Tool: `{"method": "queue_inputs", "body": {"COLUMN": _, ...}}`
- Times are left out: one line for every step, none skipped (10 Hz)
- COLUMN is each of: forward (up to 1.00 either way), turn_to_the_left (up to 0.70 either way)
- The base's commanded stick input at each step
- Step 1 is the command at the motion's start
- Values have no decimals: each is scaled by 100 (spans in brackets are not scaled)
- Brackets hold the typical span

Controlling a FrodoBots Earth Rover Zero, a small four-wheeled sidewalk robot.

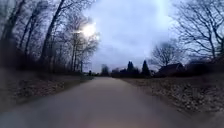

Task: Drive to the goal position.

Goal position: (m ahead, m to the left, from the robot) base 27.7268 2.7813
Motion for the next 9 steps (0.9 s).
{"method": "queue_inputs", "body": {"forward": 100, "turn_to_the_left": 40}}
{"method": "queue_inputs", "body": {"forward": 100, "turn_to_the_left": 12}}
{"method": "queue_inputs", "body": {"forward": 100, "turn_to_the_left": 4}}
{"method": "queue_inputs", "body": {"forward": 100, "turn_to_the_left": 4}}
{"method": "queue_inputs", "body": {"forward": 100, "turn_to_the_left": 4}}
{"method": "queue_inputs", "body": {"forward": 100, "turn_to_the_left": 4}}
{"method": "queue_inputs", "body": {"forward": 100, "turn_to_the_left": 4}}
{"method": "queue_inputs", "body": {"forward": 100, "turn_to_the_left": 4}}
{"method": "queue_inputs", "body": {"forward": 100, "turn_to_the_left": 4}}
